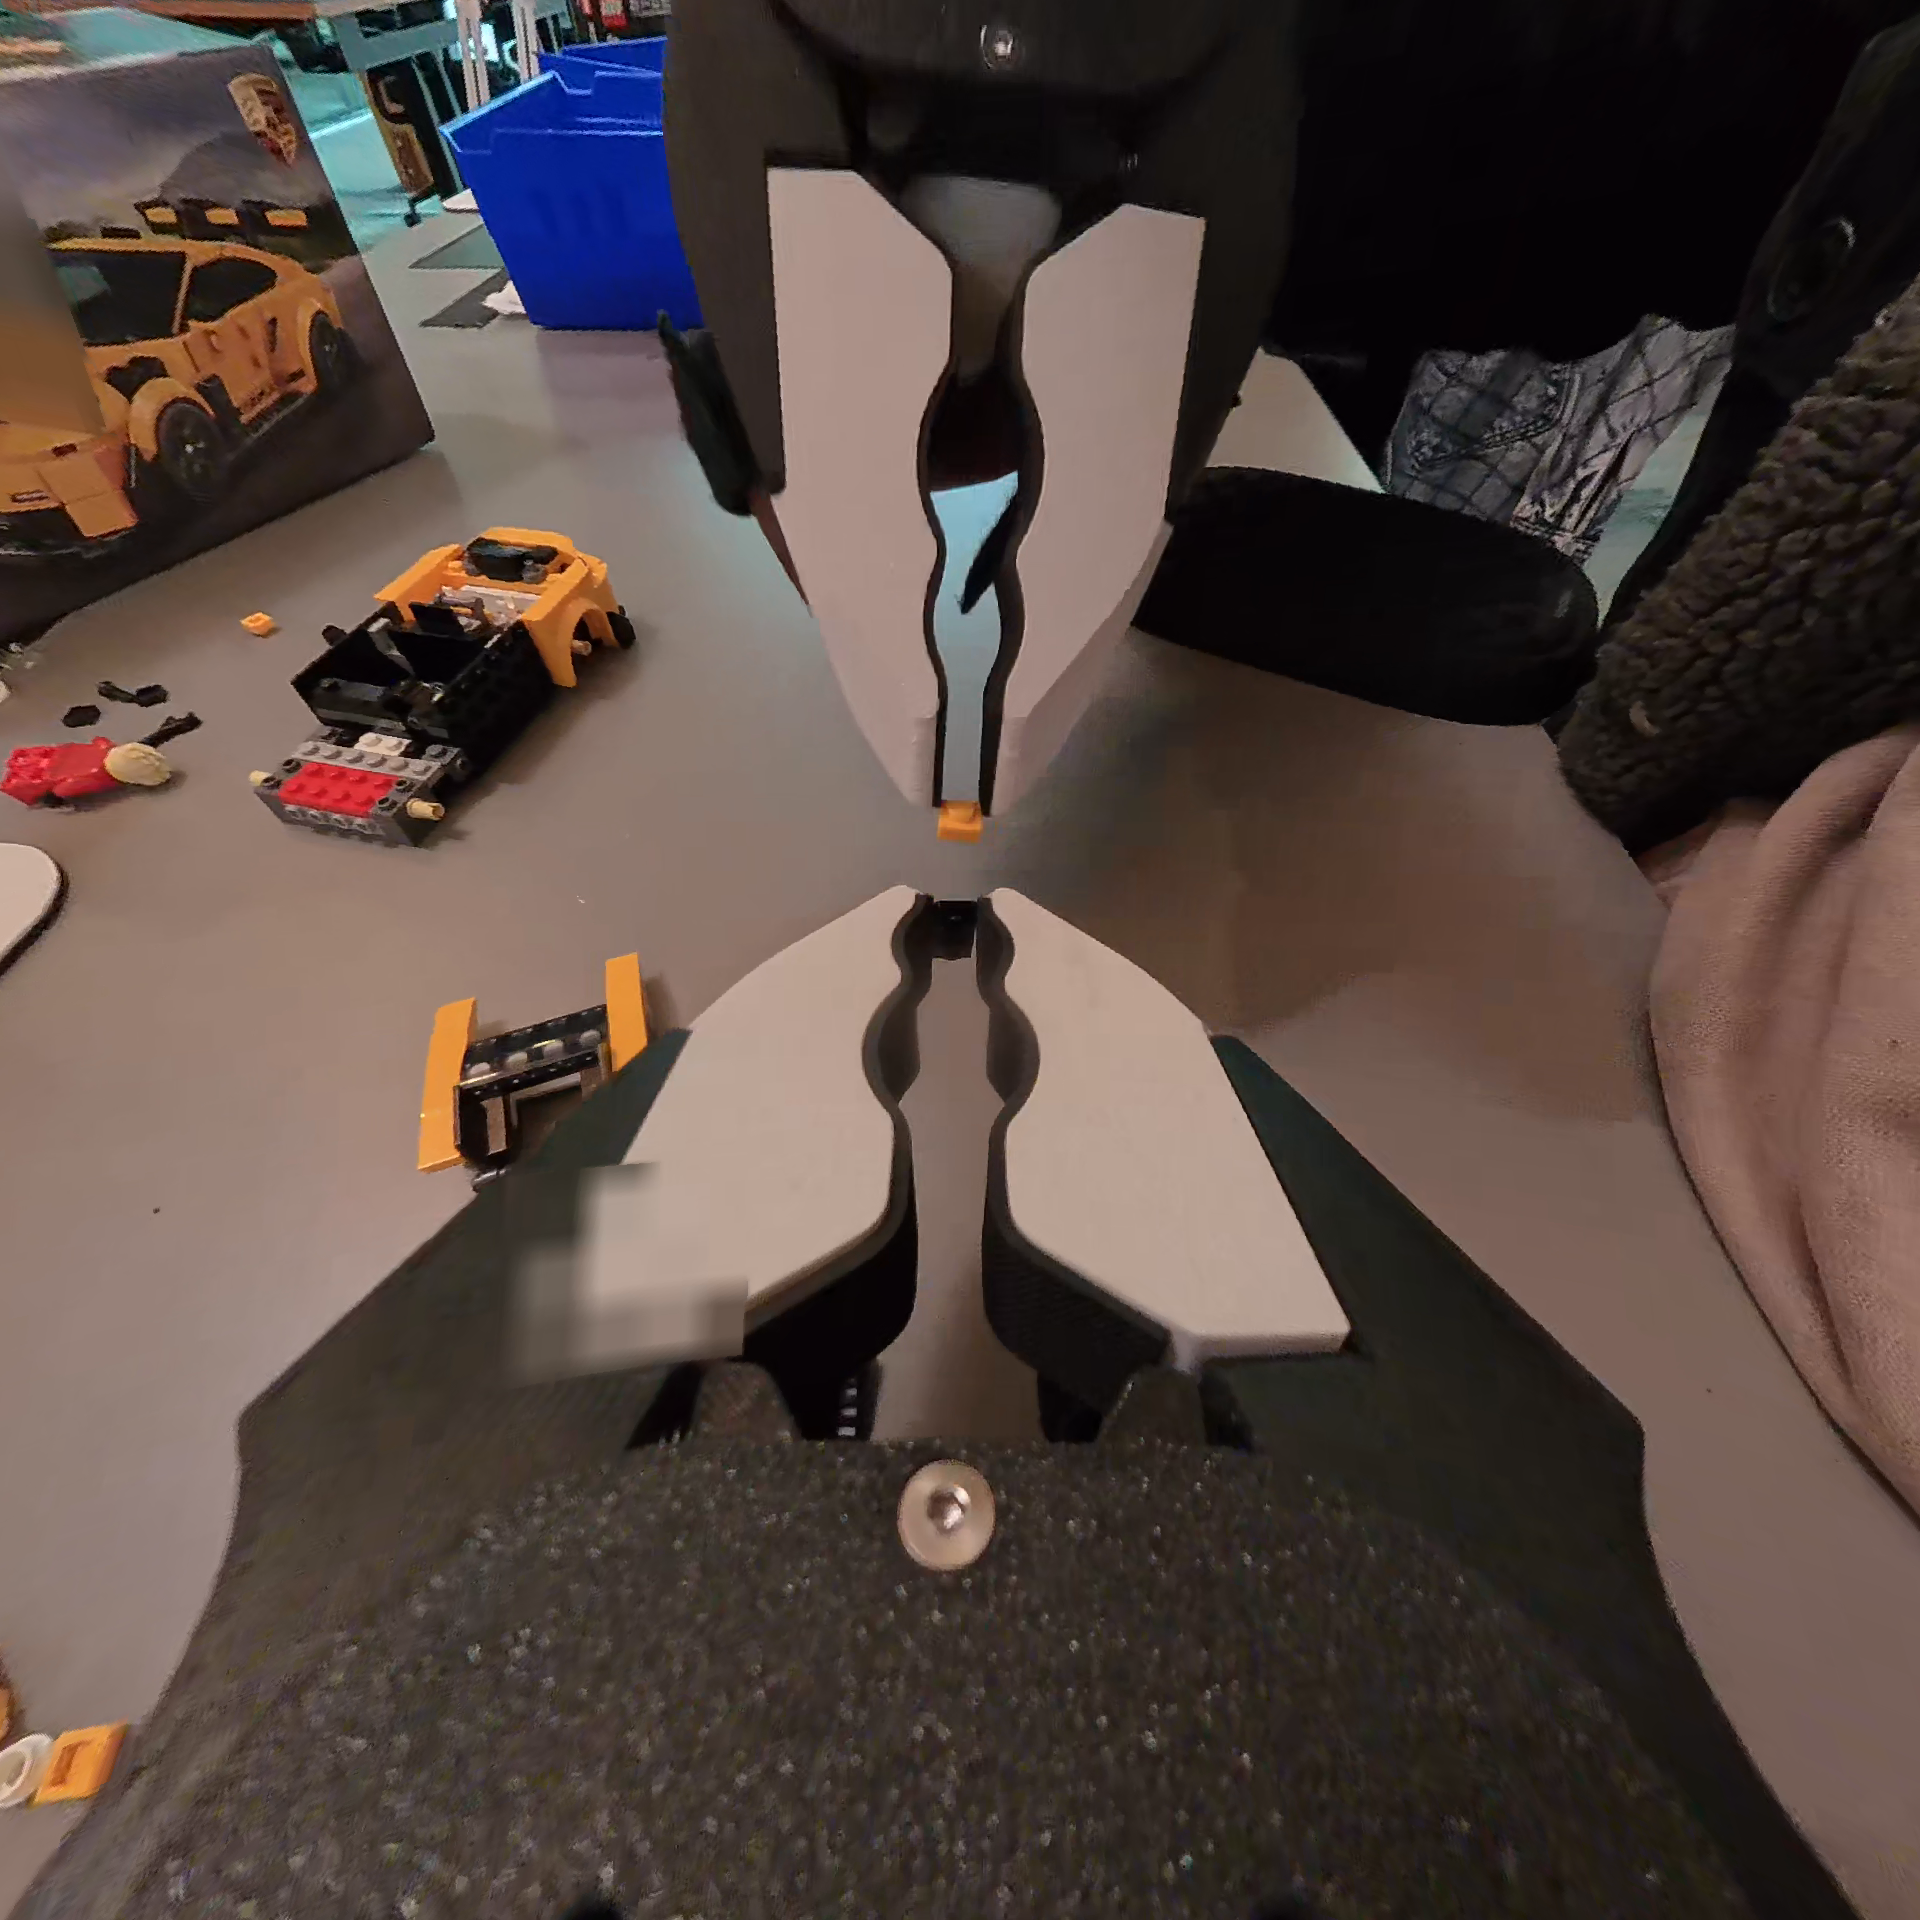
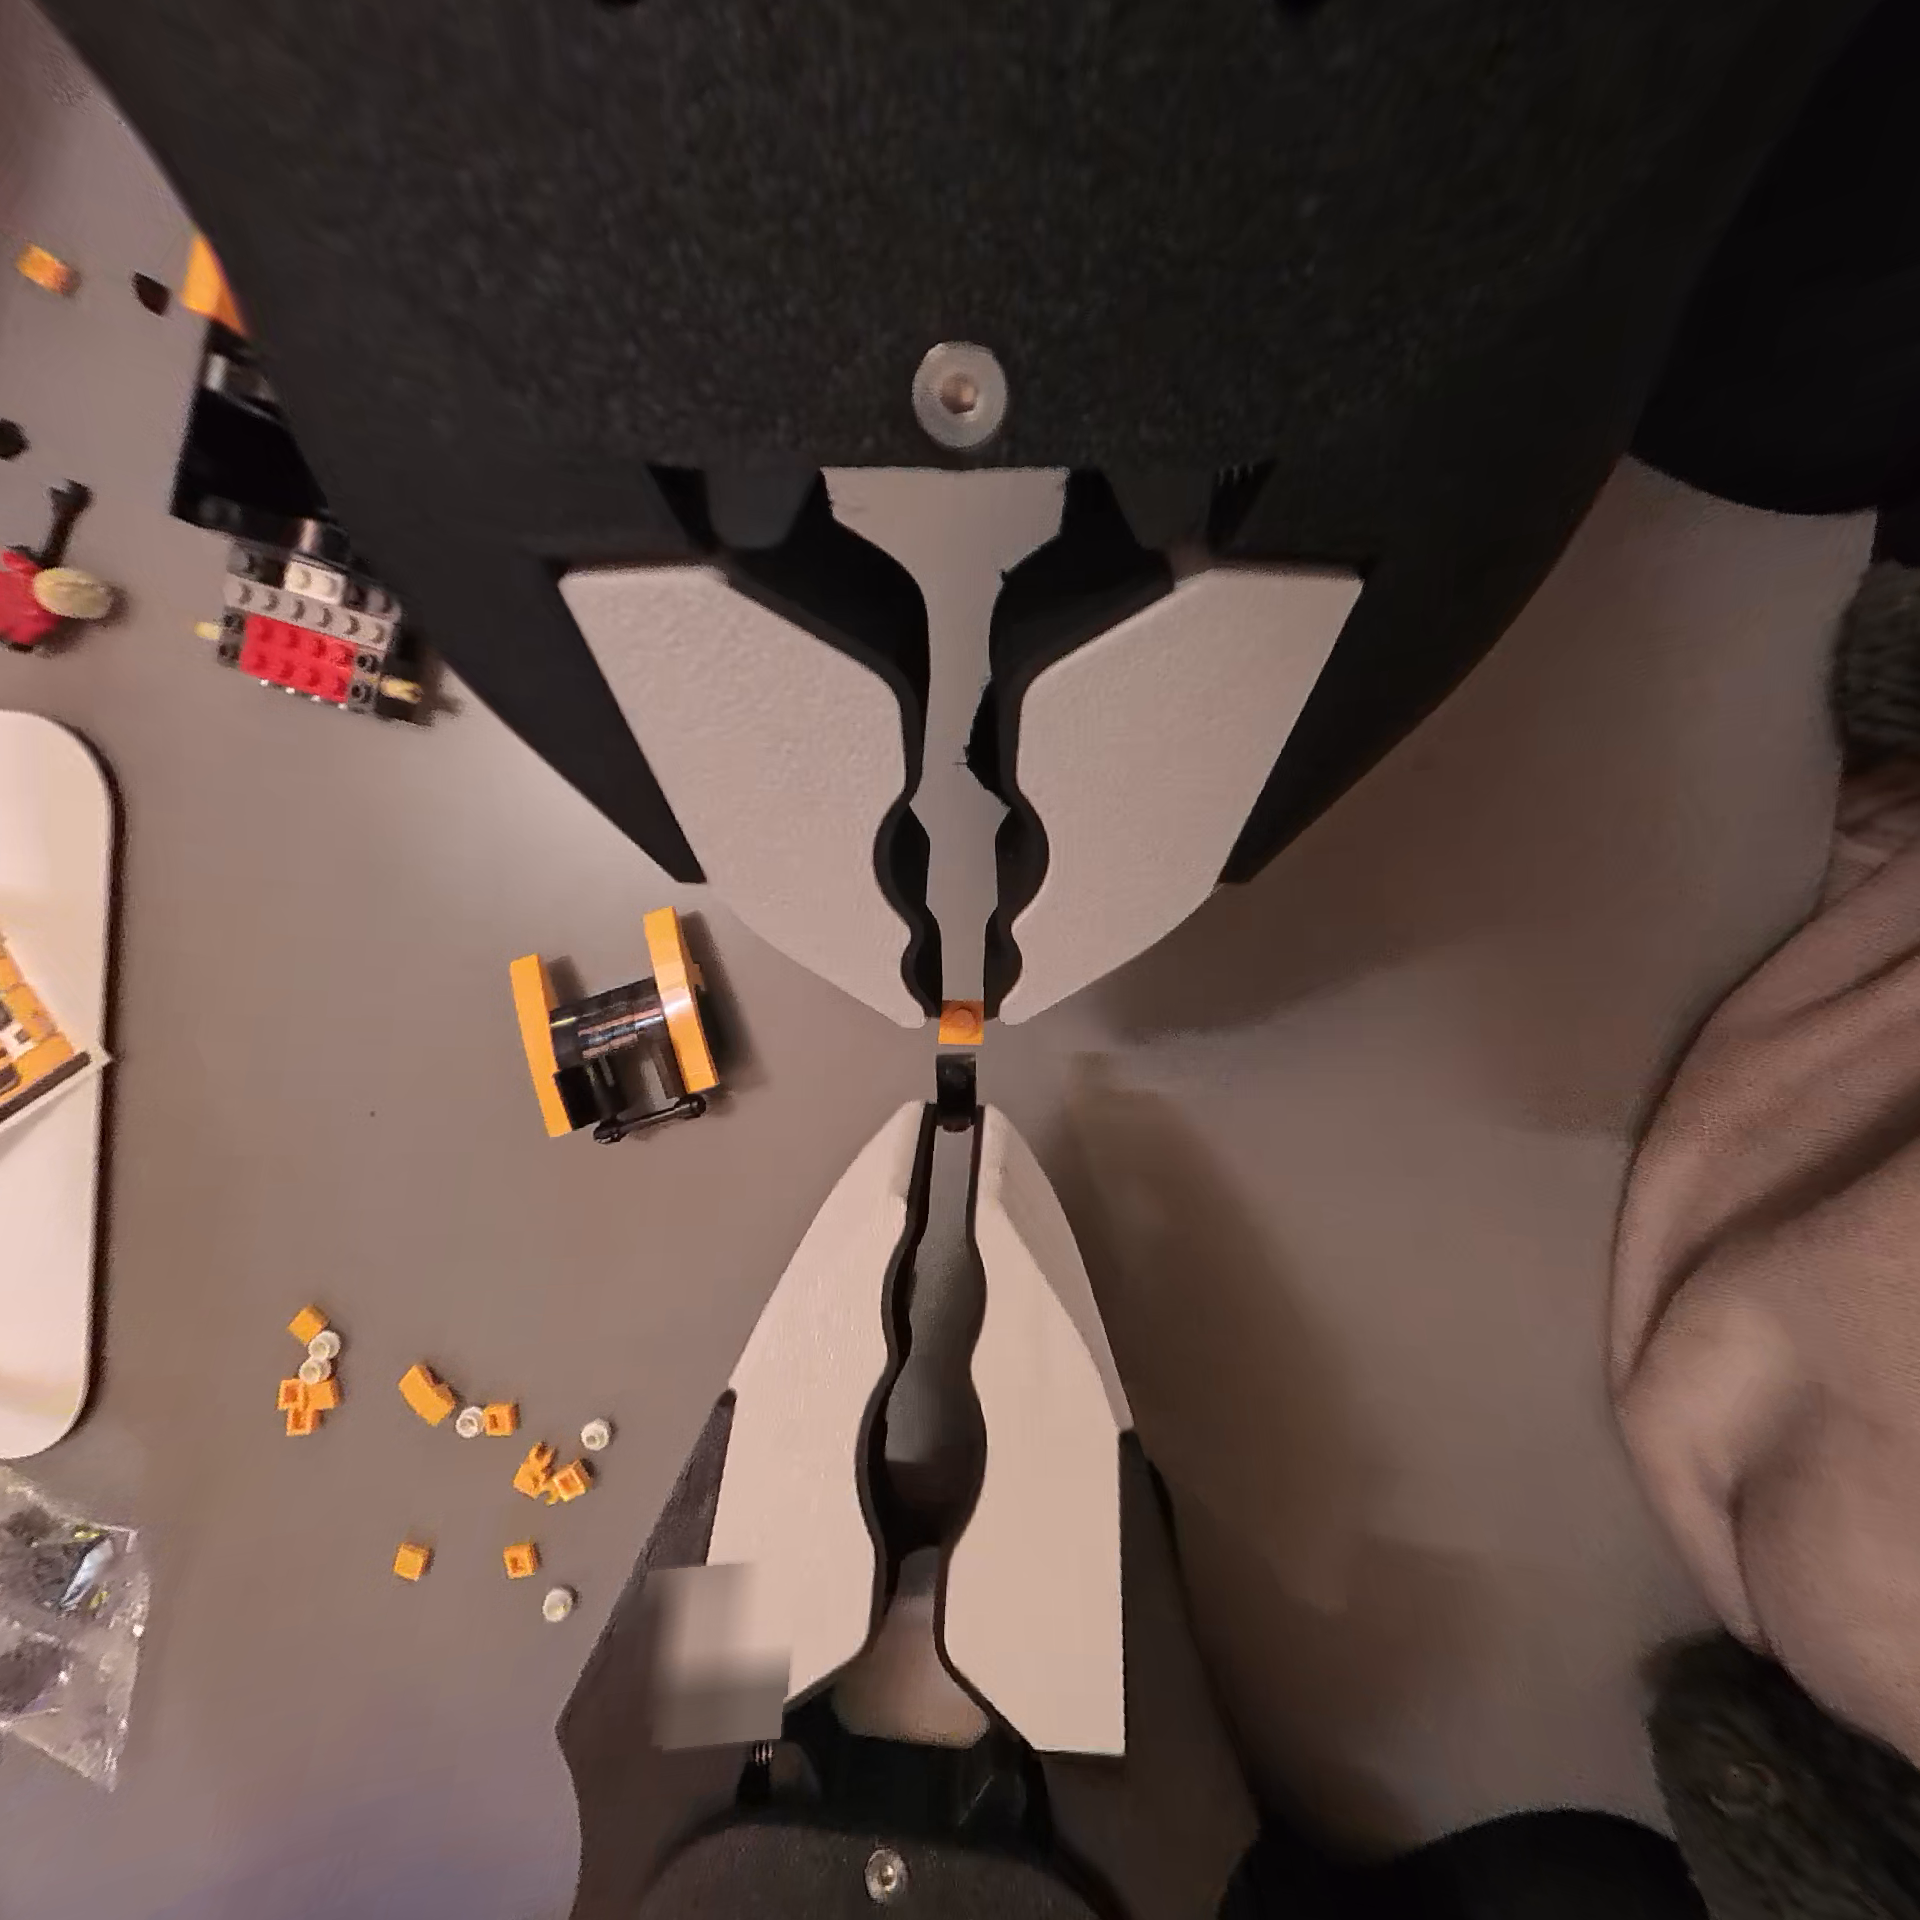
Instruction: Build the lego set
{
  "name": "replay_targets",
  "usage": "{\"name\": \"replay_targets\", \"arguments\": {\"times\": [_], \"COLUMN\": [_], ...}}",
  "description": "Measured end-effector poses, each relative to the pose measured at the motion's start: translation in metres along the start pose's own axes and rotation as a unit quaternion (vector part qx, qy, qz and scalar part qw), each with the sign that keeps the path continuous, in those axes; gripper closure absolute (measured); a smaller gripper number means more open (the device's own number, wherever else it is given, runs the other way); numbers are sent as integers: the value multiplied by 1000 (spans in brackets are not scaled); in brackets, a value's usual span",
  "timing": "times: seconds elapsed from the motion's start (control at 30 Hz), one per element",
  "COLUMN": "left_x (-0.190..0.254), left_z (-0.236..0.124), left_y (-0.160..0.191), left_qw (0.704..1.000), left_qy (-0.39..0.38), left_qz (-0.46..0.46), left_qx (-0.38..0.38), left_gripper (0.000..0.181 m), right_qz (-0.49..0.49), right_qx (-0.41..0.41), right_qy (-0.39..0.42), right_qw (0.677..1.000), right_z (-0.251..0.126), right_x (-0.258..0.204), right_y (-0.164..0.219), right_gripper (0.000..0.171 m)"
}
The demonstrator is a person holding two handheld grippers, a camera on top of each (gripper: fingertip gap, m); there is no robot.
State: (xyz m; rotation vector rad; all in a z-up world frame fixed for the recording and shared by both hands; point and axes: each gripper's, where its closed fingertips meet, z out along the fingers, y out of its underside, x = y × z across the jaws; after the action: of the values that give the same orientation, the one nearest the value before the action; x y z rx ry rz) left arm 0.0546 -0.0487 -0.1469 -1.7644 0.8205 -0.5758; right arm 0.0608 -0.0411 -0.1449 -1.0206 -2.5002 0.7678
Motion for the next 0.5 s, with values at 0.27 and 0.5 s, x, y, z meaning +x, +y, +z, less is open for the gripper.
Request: {"name": "replay_targets", "arguments": {"times": [0.27, 0.5], "left_x": [0, 0], "left_z": [-1, -3], "left_y": [-9, -14], "left_qw": [999, 999], "left_qy": [-11, -10], "left_qz": [24, 30], "left_qx": [21, 42], "left_gripper": [174, 174], "right_qz": [-20, -31], "right_qx": [-41, -64], "right_qy": [-3, -7], "right_qw": [999, 997], "right_z": [8, 4], "right_x": [1, 0], "right_y": [-8, -12], "right_gripper": [164, 163]}}
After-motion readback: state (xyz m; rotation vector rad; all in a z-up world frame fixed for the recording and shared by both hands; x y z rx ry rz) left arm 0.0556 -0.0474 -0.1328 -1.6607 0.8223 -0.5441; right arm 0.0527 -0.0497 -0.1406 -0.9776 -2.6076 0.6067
